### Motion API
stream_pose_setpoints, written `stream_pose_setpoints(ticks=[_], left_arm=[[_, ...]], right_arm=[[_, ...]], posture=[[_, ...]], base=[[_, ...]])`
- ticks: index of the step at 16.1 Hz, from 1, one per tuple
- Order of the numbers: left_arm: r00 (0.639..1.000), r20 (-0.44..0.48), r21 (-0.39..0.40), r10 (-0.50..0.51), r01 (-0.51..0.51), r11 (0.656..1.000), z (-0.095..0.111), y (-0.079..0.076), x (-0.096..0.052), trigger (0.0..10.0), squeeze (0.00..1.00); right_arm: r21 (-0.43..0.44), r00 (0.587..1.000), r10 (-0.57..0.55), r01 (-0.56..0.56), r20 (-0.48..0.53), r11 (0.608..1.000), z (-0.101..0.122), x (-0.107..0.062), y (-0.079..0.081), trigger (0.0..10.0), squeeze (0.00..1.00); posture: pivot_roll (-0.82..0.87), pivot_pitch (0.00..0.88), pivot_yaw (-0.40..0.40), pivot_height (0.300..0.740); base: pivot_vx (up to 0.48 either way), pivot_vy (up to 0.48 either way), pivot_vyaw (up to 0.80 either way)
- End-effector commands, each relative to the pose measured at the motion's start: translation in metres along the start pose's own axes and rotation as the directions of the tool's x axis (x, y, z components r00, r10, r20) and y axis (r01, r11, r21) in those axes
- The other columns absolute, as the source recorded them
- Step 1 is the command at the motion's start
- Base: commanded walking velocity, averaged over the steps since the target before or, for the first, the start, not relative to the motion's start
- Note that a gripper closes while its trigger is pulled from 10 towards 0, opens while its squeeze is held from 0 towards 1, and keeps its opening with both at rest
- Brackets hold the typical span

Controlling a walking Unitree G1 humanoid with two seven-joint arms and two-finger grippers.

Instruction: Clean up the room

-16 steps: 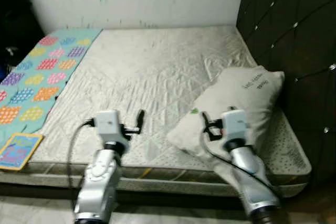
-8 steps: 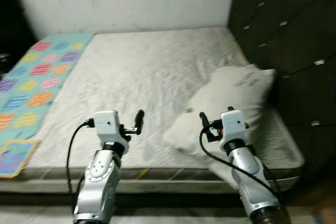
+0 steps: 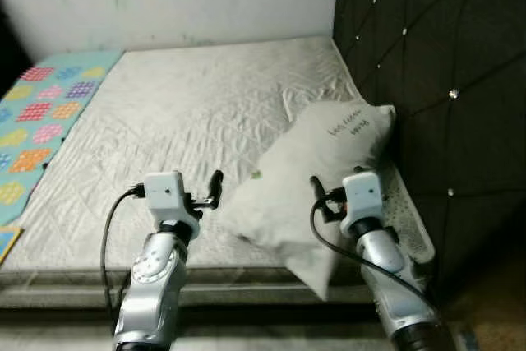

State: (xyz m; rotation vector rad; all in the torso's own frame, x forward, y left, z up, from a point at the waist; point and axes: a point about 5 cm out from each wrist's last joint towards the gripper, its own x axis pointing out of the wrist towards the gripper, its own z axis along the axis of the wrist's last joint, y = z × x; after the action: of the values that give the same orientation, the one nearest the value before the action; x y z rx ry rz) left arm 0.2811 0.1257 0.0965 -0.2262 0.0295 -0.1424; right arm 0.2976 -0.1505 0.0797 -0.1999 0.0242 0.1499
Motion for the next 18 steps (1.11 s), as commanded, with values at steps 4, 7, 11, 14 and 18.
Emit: stream_pose_setpoints(ticks=[4, 7, 11, 14, 18], left_arm=[[1.0, 0.003, 0.001, 0.01, -0.01, 1.0, 0.0, 0.004, -0.001, 10.0, 0.0], [1.0, 0.002, 0.002, 0.013, -0.013, 1.0, 0.0, 0.004, -0.001, 10.0, 0.0], [1.0, -0.01, 0.005, 0.018, -0.018, 1.0, -0.002, 0.006, -0.001, 10.0, 0.0], [1.0, -0.009, 0.001, 0.029, -0.029, 1.0, -0.002, 0.008, -0.001, 10.0, 0.0], [0.999, -0.026, -0.009, 0.031, -0.032, 0.999, -0.002, 0.012, 0.001, 10.0, 0.0]], right_arm=[[0.008, 1.0, 0.003, -0.003, 0.022, 1.0, 0.006, 0.002, -0.001, 10.0, 0.0], [0.016, 1.0, 0.001, -0.002, 0.01, 1.0, 0.004, 0.0, -0.001, 10.0, 0.0], [0.02, 1.0, -0.004, 0.004, 0.015, 1.0, 0.003, -0.002, 0.0, 10.0, 0.0], [0.043, 1.0, -0.017, 0.016, 0.002, 0.999, -0.001, -0.007, 0.0, 10.0, 0.0], [0.066, 0.996, -0.073, 0.076, -0.05, 0.995, -0.011, -0.008, -0.014, 10.0, 0.0]], posture=[[-0.24, 0.0, 0.106, 0.74], [-0.23, 0.0, 0.101, 0.74], [-0.24, 0.0, 0.105, 0.74], [-0.23, 0.0, 0.11, 0.74], [-0.23, 0.0, 0.106, 0.74]], base=[[0.0, 0.0, 0.0], [0.0, 0.0, -0.53], [0.0, 0.0, -0.2], [0.0, 0.0, 0.0], [0.0, 0.0, 0.0]])
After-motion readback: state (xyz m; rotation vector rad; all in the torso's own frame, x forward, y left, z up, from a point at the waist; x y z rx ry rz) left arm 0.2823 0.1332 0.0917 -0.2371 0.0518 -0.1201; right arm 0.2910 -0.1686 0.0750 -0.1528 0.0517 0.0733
